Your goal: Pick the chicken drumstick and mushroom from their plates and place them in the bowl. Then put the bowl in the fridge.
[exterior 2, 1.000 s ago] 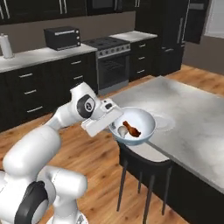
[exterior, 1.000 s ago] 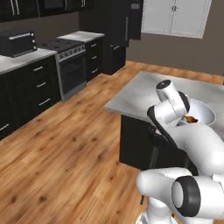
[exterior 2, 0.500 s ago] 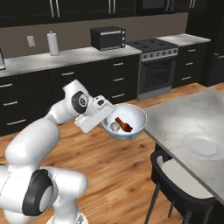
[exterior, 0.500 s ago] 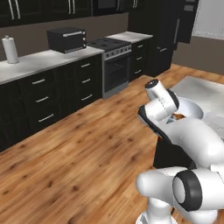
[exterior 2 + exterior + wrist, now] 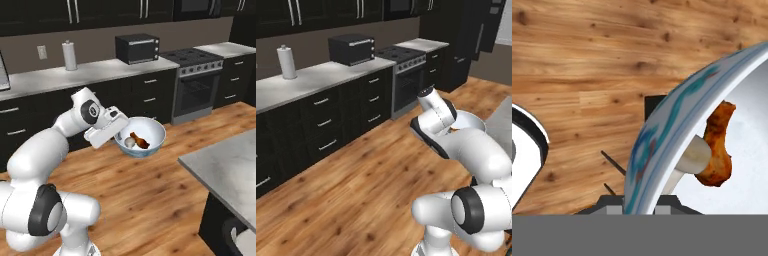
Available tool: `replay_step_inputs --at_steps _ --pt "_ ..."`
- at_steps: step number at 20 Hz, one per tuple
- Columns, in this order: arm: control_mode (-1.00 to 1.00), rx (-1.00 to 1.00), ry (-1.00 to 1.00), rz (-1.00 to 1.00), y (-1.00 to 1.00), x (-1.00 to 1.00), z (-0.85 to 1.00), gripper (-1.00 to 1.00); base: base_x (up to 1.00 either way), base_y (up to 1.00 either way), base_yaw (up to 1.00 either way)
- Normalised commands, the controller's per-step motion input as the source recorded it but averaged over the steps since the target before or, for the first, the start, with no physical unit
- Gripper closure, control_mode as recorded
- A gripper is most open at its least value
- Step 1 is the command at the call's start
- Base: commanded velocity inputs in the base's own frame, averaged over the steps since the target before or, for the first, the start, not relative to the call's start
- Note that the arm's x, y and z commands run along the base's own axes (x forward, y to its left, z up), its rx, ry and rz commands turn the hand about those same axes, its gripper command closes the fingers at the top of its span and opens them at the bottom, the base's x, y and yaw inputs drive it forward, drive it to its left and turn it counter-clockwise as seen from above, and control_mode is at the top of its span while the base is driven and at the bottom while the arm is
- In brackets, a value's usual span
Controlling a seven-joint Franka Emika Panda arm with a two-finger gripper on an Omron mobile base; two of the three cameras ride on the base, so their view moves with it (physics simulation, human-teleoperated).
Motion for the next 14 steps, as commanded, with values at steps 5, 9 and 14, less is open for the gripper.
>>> replay_step_inputs --at_steps 5,9,14 --pt "1.0 0.0 0.0 0.0 0.0 0.0 0.0 1.0 0.74 0.72 0.0" --pt "1.0 0.0 0.0 0.0 0.0 0.0 0.0 1.0 0.8 0.51 -0.12" --pt "1.0 0.0 0.0 0.0 0.0 0.0 0.0 1.0 0.77 0.35 -0.34"
